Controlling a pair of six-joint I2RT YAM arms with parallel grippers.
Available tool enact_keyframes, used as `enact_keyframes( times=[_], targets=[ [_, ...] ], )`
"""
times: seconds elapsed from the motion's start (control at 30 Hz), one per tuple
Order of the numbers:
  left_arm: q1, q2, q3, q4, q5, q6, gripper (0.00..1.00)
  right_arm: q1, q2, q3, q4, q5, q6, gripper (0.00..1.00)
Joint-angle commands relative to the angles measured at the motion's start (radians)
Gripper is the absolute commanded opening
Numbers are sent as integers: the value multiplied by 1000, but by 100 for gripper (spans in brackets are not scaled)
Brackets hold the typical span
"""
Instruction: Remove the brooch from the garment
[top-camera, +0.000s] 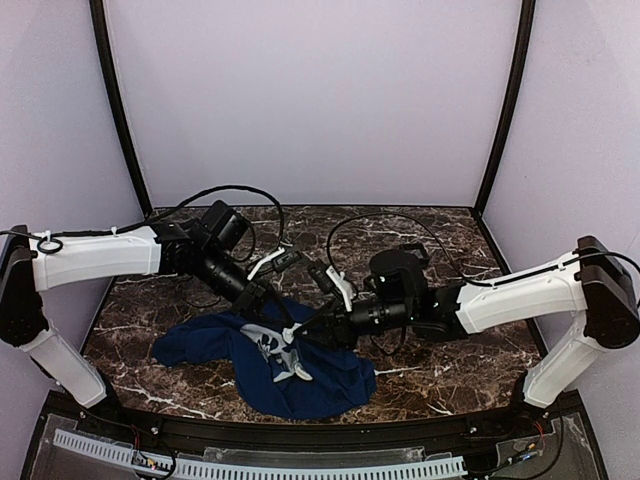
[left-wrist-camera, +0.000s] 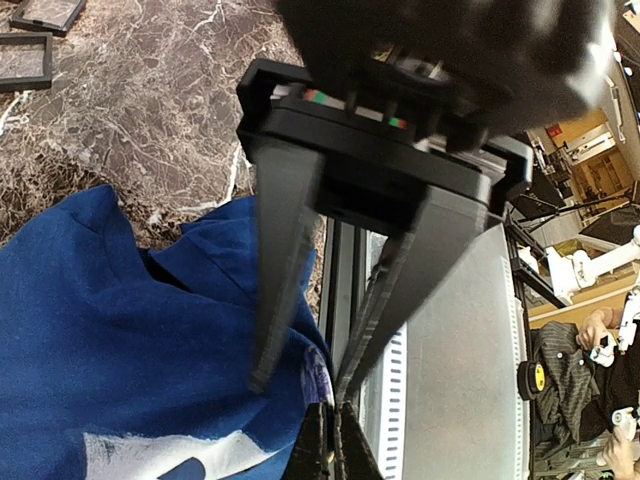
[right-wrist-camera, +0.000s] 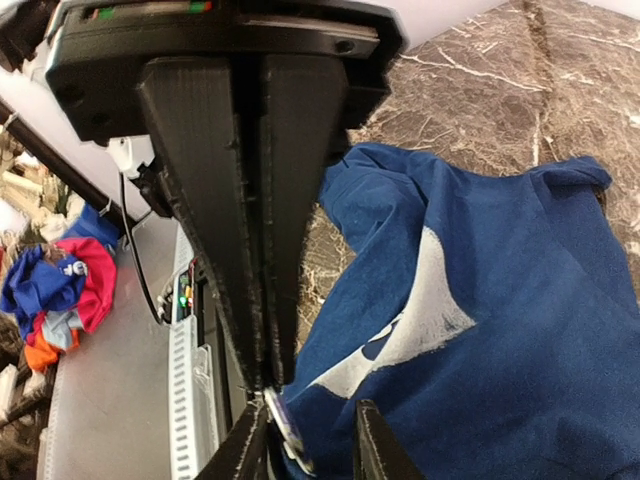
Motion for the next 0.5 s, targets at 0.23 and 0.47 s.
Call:
enact_keyframes(
  times=[0.23, 0.47],
  targets=[
    [7, -117, -80, 107, -193, -12, 1, -3, -77, -84, -40, 108, 46, 73],
    [6, -129, -98, 163, -213, -51, 1, 0, -22, -48, -41, 83, 40, 42]
  ],
)
